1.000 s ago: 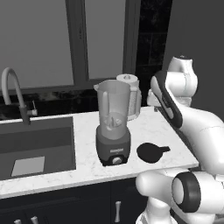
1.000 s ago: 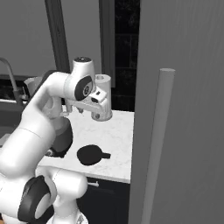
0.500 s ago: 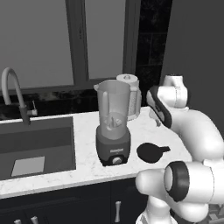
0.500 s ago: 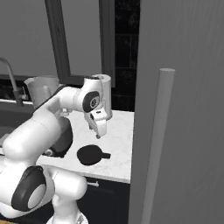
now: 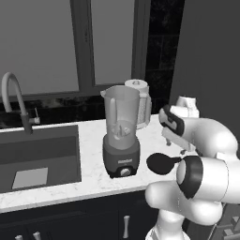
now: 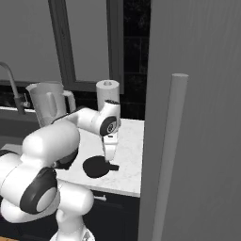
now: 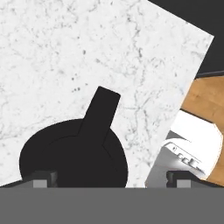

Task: Close the lid blender by securely placing the lid on top.

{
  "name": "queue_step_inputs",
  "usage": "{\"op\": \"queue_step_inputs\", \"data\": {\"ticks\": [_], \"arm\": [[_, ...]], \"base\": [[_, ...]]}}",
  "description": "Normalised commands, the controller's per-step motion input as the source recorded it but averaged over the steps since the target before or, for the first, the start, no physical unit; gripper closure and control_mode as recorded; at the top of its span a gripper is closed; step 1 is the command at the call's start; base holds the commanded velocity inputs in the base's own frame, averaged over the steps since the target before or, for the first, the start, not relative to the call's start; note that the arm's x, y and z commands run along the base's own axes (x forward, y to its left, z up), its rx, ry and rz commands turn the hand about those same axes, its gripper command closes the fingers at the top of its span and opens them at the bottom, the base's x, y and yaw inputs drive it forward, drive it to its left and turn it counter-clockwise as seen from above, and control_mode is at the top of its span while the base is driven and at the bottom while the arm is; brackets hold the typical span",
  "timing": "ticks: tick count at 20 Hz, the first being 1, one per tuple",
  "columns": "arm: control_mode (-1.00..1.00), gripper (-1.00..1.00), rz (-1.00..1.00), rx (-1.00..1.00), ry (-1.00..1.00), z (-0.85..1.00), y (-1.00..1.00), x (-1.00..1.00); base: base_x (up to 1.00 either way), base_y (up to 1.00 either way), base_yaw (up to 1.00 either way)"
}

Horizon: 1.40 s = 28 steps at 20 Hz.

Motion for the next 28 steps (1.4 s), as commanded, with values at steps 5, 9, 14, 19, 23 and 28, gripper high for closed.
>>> {"op": "queue_step_inputs", "data": {"ticks": [5,9,14,19,23,28], "arm": [[-1.0,-1.0,-0.07,0.0,-0.05,-0.5,-0.01,0.13],[-1.0,-1.0,-0.01,-0.01,-0.16,-0.31,-0.07,0.02],[-1.0,-1.0,0.0,0.0,-0.14,-0.19,-0.26,0.0],[-1.0,-1.0,-0.03,0.0,-0.05,-0.22,-0.15,0.0],[-1.0,-1.0,-0.04,0.0,0.0,-0.18,-0.06,0.01],[-1.0,-1.0,-0.05,0.0,0.0,-0.21,0.0,0.08]], "base": [[0.0,0.0,0.0],[0.0,0.0,0.0],[0.0,0.0,0.0],[0.0,0.0,0.0],[0.0,0.0,0.0],[0.0,0.0,0.0]]}}
